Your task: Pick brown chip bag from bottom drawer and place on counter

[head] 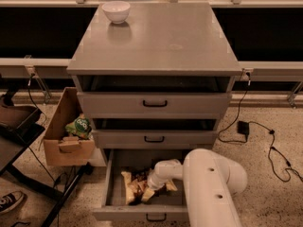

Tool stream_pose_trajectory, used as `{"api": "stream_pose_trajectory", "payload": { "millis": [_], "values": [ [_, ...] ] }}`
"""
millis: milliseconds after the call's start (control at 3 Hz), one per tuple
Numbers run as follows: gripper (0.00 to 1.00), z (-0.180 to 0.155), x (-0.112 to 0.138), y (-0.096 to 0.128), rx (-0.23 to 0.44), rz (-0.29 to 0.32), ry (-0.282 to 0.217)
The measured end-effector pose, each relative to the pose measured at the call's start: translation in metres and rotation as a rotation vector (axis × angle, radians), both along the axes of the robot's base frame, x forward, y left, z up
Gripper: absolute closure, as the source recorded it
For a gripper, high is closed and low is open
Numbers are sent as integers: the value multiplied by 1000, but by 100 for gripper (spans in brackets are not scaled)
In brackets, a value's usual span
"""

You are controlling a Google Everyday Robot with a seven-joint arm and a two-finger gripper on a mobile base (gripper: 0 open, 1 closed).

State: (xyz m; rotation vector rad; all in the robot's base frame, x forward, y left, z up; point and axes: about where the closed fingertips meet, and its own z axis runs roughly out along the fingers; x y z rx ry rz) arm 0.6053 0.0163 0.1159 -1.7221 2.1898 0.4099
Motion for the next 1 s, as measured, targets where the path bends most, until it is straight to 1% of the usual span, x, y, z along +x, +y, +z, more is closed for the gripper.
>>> {"api": "stream_pose_trajectory", "payload": {
  "millis": [333, 1000],
  "values": [
    [51, -4, -3, 3, 6, 7, 13],
    [98, 2, -3, 3, 6, 7, 13]
  ]
}}
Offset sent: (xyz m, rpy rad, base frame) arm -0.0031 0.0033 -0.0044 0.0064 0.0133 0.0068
